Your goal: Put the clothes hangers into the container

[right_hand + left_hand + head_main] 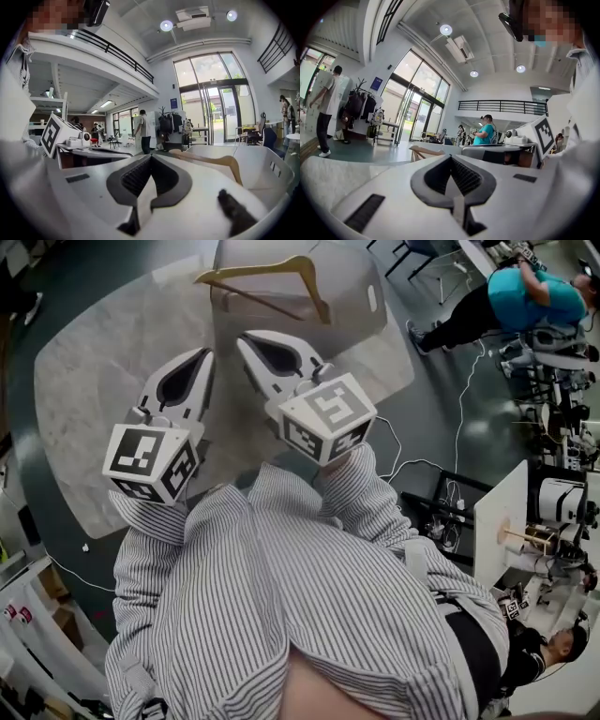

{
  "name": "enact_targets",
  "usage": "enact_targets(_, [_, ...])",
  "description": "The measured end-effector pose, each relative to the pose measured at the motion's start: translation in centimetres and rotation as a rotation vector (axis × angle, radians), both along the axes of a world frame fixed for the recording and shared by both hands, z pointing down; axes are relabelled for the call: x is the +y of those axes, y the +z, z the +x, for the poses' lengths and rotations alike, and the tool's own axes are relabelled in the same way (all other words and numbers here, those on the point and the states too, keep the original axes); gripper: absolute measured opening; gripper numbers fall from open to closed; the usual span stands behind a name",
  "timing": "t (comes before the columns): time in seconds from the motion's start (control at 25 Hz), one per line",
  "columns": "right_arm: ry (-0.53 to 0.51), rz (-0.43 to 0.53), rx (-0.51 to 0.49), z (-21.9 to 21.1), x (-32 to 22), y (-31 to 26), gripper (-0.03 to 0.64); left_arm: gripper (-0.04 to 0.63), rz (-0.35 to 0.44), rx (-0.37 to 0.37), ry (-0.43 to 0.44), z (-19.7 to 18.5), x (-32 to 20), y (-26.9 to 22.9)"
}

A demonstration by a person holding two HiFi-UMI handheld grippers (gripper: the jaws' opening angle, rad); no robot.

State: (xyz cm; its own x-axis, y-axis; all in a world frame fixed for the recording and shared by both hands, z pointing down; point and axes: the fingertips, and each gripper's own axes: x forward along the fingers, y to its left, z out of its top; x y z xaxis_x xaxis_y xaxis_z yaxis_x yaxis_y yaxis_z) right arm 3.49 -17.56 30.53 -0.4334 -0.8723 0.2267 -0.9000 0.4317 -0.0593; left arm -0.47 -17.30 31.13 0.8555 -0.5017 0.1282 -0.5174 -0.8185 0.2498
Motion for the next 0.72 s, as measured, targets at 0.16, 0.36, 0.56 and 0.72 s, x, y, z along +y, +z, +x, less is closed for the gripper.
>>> enact_targets(0.16, [-0.04,-0.058,-0.01,-0.4,1.2,2.5,0.014,0.009,-0.047,-0.02,-0.026,0.0,1.2,2.1])
enact_targets(0.36, [-0.095,-0.099,-0.029,-0.8,1.4,3.8,0.014,0.009,-0.069,-0.052,-0.049,0.5,1.5,3.5])
enact_targets(0.56, [-0.142,-0.096,0.017,-0.9,1.6,3.9,0.014,0.009,-0.105,-0.042,-0.09,0.3,1.8,4.0])
enact_targets(0.72, [-0.174,-0.098,0.028,-1.0,1.7,4.5,0.014,0.009,-0.124,-0.04,-0.105,0.3,2.1,4.4])
